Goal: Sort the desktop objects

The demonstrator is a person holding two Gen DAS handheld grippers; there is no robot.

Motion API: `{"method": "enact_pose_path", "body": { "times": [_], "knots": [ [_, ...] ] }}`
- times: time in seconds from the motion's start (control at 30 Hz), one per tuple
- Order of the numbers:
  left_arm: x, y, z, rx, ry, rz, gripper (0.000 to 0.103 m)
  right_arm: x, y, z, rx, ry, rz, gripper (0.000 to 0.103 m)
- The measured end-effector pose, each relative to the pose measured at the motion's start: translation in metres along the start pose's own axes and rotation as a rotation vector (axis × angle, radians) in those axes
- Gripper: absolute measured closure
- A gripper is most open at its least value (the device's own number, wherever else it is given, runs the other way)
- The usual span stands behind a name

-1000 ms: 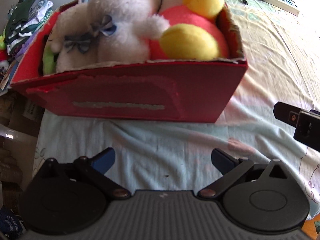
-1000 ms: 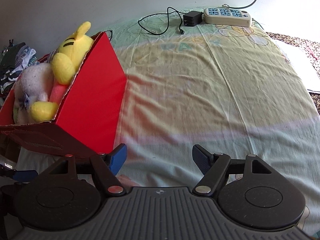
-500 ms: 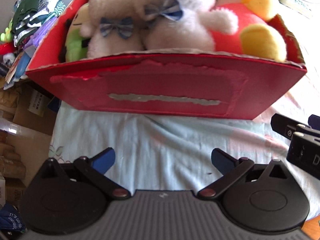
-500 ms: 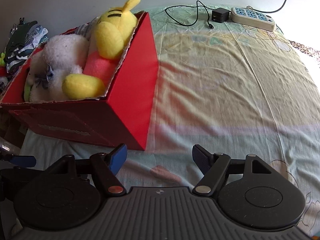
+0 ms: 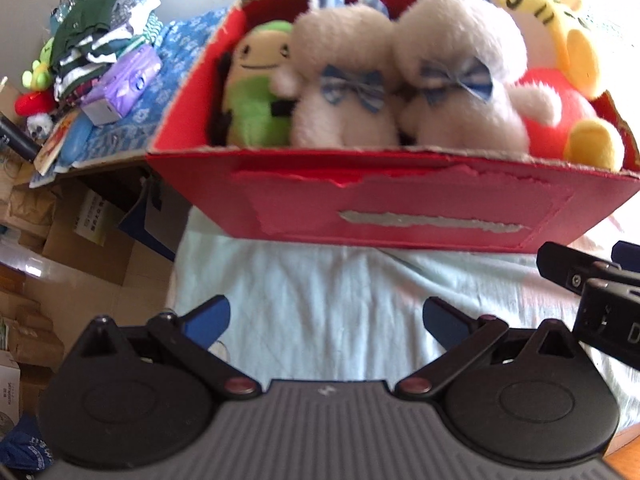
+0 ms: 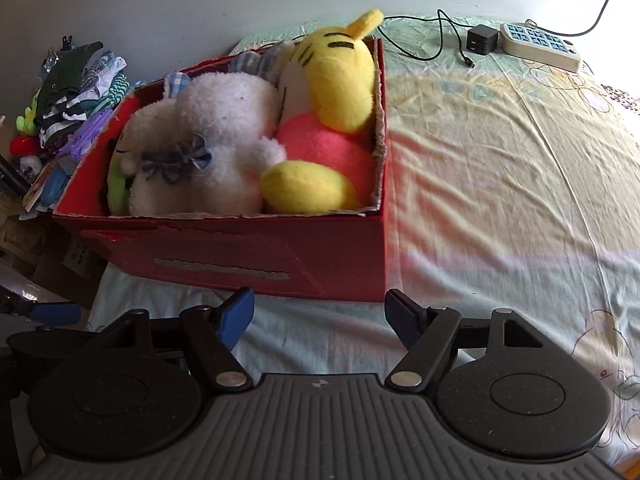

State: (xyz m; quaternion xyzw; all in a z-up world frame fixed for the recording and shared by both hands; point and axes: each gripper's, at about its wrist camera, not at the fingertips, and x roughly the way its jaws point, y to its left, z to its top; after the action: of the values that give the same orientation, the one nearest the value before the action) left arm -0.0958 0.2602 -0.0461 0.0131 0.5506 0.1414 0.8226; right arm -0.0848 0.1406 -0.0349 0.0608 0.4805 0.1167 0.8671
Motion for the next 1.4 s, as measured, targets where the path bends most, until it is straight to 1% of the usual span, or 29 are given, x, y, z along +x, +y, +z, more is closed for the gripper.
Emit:
{"method": "enact_pose_path", "body": {
  "times": [0.1, 0.2, 0.3, 0.47, 0.63, 0.83, 0.93, 1.07, 1.23, 1.4],
  "knots": [
    [-0.011, 0.011, 0.005, 0.004, -0.03, -0.024, 0.001, -0.008, 0.007, 0.008, 0.003, -0.013, 0.022, 0.028],
    [-0.02, 0.021, 0.01, 0.007, -0.052, -0.043, 0.001, -0.017, 0.014, 0.013, -0.002, -0.032, 0.022, 0.028],
    [-0.026, 0.028, 0.015, 0.011, -0.077, -0.055, 0.001, -0.029, 0.018, 0.018, 0.02, -0.058, 0.023, 0.028],
    [-0.036, 0.037, 0.024, 0.028, -0.123, -0.096, 0.001, -0.048, 0.024, 0.024, 0.046, -0.136, -0.012, 0.028],
    [-0.039, 0.036, 0.037, 0.061, -0.146, -0.13, 0.001, -0.05, 0.025, 0.034, 0.086, -0.178, -0.061, 0.027],
    [-0.034, 0.036, 0.055, 0.06, -0.164, -0.134, 0.001, -0.044, 0.028, 0.044, 0.117, -0.212, -0.132, 0.026],
    [-0.033, 0.039, 0.063, 0.052, -0.184, -0.137, 0.001, -0.041, 0.028, 0.051, 0.131, -0.227, -0.17, 0.022],
    [-0.031, 0.045, 0.069, 0.037, -0.207, -0.116, 0.001, -0.036, 0.028, 0.06, 0.138, -0.253, -0.19, 0.018],
    [-0.026, 0.048, 0.074, 0.006, -0.204, -0.115, 0.001, -0.03, 0.027, 0.068, 0.125, -0.243, -0.192, 0.018],
    [-0.023, 0.048, 0.079, -0.027, -0.194, -0.095, 0.001, -0.024, 0.032, 0.076, 0.077, -0.234, -0.184, 0.018]
  ]
}}
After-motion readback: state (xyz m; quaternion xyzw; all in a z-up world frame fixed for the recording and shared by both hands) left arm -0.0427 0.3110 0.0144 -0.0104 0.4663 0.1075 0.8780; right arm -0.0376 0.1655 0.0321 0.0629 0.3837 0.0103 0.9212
